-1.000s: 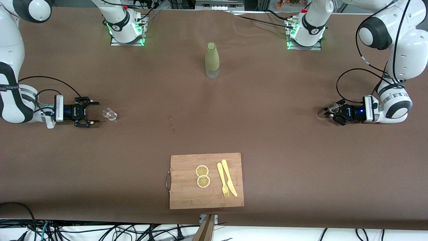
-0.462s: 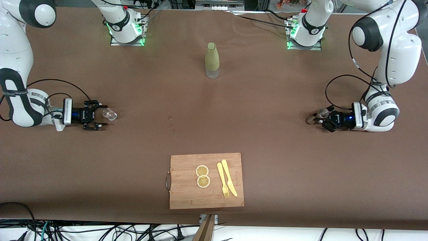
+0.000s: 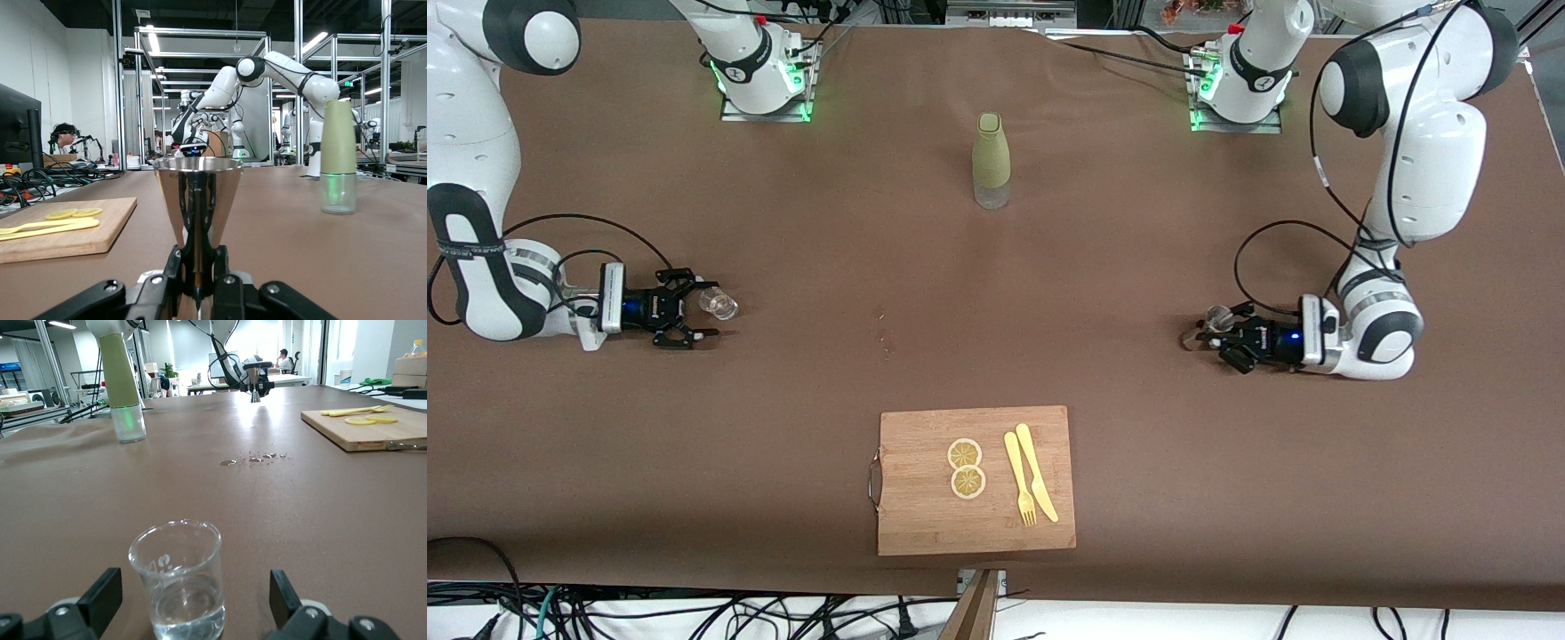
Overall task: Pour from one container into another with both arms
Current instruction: 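Lift the jigger with the left gripper and carry it toward the beaker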
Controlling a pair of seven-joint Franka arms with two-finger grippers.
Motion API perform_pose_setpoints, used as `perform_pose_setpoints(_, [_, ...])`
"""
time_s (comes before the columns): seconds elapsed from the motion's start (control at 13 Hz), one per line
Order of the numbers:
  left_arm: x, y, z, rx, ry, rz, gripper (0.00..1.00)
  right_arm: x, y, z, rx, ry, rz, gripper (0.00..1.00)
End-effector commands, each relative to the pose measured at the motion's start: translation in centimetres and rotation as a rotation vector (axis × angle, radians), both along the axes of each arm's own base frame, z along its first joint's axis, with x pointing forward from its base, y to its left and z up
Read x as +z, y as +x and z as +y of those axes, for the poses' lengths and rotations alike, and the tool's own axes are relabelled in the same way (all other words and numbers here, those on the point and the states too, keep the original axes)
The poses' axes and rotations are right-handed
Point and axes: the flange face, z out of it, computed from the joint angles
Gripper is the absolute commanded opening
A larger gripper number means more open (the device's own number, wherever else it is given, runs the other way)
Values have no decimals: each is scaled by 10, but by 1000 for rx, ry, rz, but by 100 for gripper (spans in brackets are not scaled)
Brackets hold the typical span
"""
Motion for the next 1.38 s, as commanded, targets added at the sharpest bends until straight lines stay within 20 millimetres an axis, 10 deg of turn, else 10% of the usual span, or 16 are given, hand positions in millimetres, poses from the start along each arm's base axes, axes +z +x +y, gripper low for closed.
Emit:
perform_pose_setpoints(0.0, [-6, 8, -50, 33, -9, -32, 0, 1, 5, 9, 0, 30, -25, 98])
perform_pose_setpoints(0.69, [30, 4, -147, 68, 41, 45, 0, -9, 5, 33, 10, 73, -51, 94])
perform_pose_setpoints(1.31, [40, -12, -250, 167, 16, 83, 0, -11, 1, 32, 7, 76, -49, 61])
